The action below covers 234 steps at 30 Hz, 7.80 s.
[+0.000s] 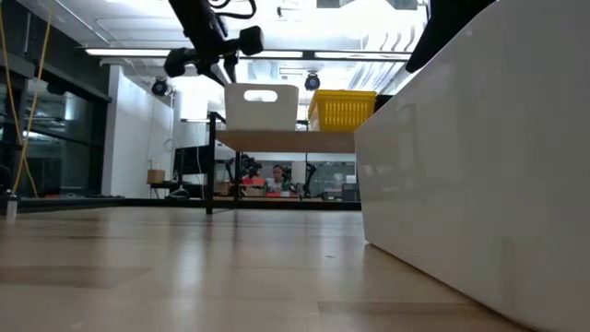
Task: Stack baskets on shelf by color
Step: Stack the right white bin on the other white bin on the shelf
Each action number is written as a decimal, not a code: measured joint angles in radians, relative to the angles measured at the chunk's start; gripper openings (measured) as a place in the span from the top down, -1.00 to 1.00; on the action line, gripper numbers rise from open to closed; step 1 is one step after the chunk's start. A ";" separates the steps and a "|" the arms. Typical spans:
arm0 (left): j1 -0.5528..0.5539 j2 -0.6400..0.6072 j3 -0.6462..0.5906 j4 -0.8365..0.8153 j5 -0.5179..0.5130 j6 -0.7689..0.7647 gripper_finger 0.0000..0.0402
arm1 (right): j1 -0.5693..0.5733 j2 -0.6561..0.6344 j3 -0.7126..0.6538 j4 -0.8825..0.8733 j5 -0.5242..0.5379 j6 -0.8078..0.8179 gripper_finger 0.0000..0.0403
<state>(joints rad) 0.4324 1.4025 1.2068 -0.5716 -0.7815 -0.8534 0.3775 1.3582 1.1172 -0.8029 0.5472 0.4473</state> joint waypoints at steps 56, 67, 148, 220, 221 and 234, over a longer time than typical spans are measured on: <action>-0.809 -0.697 -1.010 1.233 0.145 0.936 0.17 | -0.059 0.170 0.000 0.255 -0.521 -0.007 -0.06; -0.809 -0.696 -1.000 1.158 0.145 0.874 0.17 | 0.034 0.180 0.000 0.186 -0.370 -0.002 -0.05; -0.809 -0.696 -1.000 1.136 0.142 0.830 0.17 | -0.106 0.206 0.393 0.200 -0.324 -0.402 1.00; -0.792 -0.696 -0.999 1.129 0.138 0.830 0.17 | -0.799 0.387 0.806 0.191 -0.357 -0.954 1.00; -0.792 -0.696 -0.999 1.129 0.138 0.830 0.17 | -0.799 0.387 0.806 0.192 -0.357 -0.953 1.00; -0.792 -0.696 -0.999 1.129 0.138 0.831 0.17 | -0.799 0.420 0.806 0.186 -0.356 -0.946 0.87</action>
<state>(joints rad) -0.3599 0.7063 0.2073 0.5578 -0.6437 -0.0227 -0.4213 1.7784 1.9228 -0.6167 0.1909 -0.4984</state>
